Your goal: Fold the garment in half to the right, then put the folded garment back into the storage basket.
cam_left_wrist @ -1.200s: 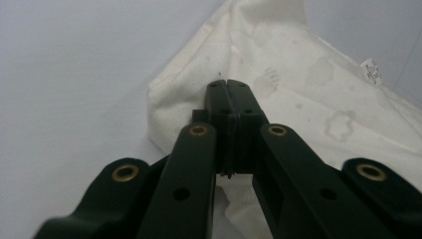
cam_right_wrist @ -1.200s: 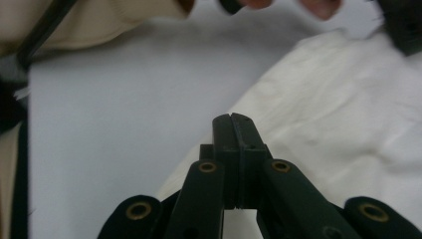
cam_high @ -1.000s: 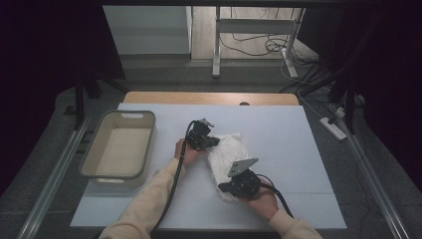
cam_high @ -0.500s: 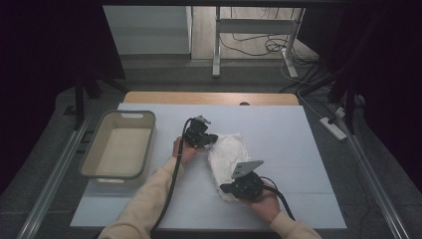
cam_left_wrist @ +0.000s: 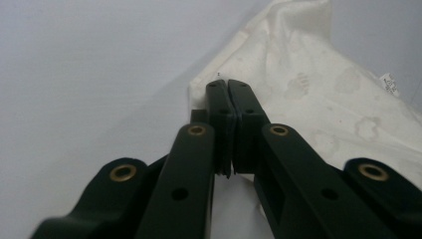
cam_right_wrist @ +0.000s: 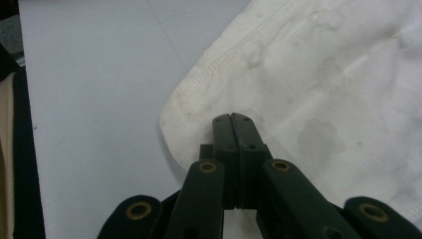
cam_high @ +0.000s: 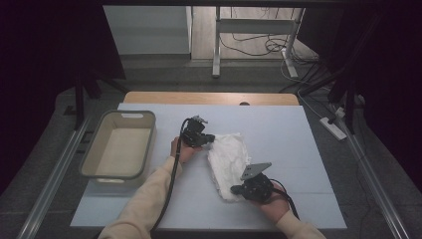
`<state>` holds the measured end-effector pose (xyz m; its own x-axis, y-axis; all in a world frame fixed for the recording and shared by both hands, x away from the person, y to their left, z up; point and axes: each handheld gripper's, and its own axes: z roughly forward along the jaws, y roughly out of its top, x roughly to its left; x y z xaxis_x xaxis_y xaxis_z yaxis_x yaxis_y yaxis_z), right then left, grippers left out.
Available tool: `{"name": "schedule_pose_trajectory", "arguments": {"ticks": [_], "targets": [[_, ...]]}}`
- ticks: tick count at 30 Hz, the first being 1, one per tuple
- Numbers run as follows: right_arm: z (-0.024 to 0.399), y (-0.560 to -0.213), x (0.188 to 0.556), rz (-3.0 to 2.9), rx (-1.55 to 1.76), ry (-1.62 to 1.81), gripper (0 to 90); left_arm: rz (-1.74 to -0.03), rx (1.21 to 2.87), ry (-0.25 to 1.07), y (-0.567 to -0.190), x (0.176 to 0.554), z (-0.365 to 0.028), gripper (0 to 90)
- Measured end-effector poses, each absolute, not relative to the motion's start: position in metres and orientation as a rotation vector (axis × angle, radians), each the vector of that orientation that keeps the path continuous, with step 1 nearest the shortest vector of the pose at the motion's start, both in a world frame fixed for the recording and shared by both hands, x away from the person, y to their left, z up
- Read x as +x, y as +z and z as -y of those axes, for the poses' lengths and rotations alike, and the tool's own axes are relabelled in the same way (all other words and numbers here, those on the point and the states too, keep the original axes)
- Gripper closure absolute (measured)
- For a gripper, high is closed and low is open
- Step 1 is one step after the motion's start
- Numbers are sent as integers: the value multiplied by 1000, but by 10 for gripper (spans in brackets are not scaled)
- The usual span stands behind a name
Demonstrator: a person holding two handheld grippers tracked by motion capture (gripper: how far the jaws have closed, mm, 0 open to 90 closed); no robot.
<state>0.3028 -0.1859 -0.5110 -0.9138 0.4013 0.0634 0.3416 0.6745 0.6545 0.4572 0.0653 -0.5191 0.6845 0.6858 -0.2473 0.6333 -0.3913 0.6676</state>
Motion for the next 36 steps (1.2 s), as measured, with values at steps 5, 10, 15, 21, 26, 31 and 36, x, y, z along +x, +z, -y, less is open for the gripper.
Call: {"name": "schedule_pose_trajectory", "arguments": {"ticks": [5, 10, 15, 21, 26, 31, 36], "targets": [[194, -499, 305, -2743, 626, 1127, 896, -985, 2119, 104, -512, 454, -64, 860], [205, -492, 309, -2695, 637, 1181, 809, -945, 2114, 114, -501, 449, -62, 778], [212, -488, 313, -2673, 617, 1210, 580, -968, 2113, 121, -489, 445, -63, 421], [209, -485, 311, -2689, 462, 1210, 451, -1018, 2075, 110, -478, 444, -73, 302], [206, -488, 312, -2746, 426, 1178, 424, -1027, 2075, 105, -478, 443, -75, 285], [206, -489, 312, -2776, 425, 1176, 419, -1024, 2091, 96, -478, 444, -74, 265], [204, -488, 312, -2793, 411, 1165, 410, -1027, 2102, 96, -478, 442, -72, 250]]}}
